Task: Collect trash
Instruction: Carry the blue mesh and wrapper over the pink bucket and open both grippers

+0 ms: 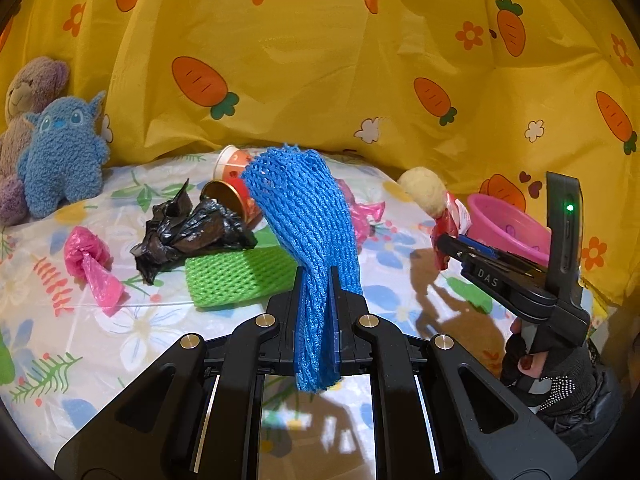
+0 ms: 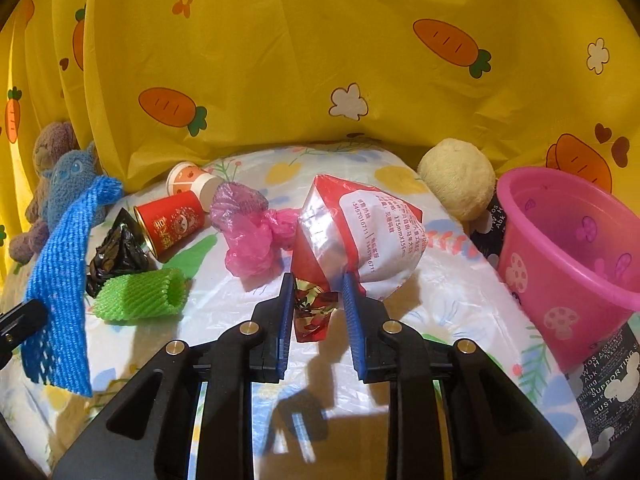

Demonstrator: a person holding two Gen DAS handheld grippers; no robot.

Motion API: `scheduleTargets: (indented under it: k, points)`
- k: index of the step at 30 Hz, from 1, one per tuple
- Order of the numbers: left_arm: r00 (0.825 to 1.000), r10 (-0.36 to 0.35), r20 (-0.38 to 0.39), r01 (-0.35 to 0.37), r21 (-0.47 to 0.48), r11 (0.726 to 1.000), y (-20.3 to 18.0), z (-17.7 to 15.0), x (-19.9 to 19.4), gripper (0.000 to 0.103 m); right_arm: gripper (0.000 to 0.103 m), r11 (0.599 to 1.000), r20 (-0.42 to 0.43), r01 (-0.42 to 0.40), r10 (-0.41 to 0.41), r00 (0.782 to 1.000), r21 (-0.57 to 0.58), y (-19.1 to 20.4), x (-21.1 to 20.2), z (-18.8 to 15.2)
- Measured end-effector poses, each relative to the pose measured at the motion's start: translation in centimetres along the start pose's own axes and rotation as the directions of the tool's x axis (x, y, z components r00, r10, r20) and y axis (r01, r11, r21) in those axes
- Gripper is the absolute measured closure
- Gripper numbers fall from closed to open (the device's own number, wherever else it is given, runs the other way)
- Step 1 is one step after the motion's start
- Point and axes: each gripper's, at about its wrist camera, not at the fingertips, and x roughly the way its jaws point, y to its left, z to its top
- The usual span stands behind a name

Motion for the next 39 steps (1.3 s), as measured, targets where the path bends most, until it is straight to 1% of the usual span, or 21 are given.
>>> scheduleTargets:
  k: [2,5,9,14,16,20,23,27,28,31,35,39]
  points:
    - [1.000,-0.023,0.001,0.023,0.018,1.000,-1.4,0.6,0.3,0.093,0.078,1.000,0.029,-0.005,0.004,1.000,0.012,-0.8,-1.4,0.2]
    - [0.997,-0.077,0.004,0.077,0.060,0.995,-4.2,1.8,0.8,0.094,0.078,1.000,0.080,-0.001,-0.001,0.997,0.030,-2.5,-3.7,0.8]
    - [0.986,-0.168,0.009,0.165,0.133,0.977,-9.2,3.7,2.0,0.094,0.078,0.997,0.142,0.054,-0.062,0.988,0.061,-5.8,-6.3,1.7]
    - [0.955,-0.295,-0.021,0.293,0.208,0.933,-16.3,5.6,4.8,0.094,0.078,0.979,0.175,0.141,-0.166,0.970,0.146,-10.8,-8.2,2.4]
    - [0.943,-0.333,-0.033,0.331,0.236,0.914,-18.9,6.2,6.2,0.094,0.078,0.970,0.180,0.170,-0.201,0.963,0.175,-12.5,-8.6,2.5]
    - [0.921,-0.385,-0.063,0.388,0.267,0.882,-23.3,6.9,9.4,0.093,0.078,0.953,0.185,0.202,-0.245,0.952,0.225,-15.6,-8.9,2.8]
    - [0.910,-0.402,-0.103,0.415,0.274,0.868,-25.5,7.2,12.1,0.093,0.078,0.944,0.185,0.221,-0.269,0.945,0.246,-17.3,-8.9,2.7]
    - [0.903,-0.399,-0.159,0.429,0.269,0.863,-27.3,7.3,15.5,0.093,0.078,0.934,0.176,0.232,-0.285,0.942,0.271,-19.0,-8.3,2.7]
    - [0.901,-0.400,-0.168,0.432,0.267,0.861,-27.6,7.4,16.1,0.093,0.077,0.932,0.175,0.234,-0.288,0.942,0.276,-19.3,-8.1,2.7]
    - [0.884,-0.419,-0.207,0.461,0.243,0.854,-28.2,7.3,17.9,0.093,0.077,0.928,0.165,0.233,-0.289,0.943,0.292,-20.1,-7.5,2.7]
    - [0.875,-0.418,-0.245,0.472,0.238,0.849,-28.8,6.8,19.6,0.093,0.077,0.926,0.153,0.235,-0.288,0.945,0.294,-20.7,-6.7,2.6]
    - [0.862,-0.427,-0.274,0.486,0.205,0.850,-28.7,6.4,21.1,0.093,0.076,0.925,0.147,0.236,-0.288,0.946,0.297,-21.1,-6.1,2.6]
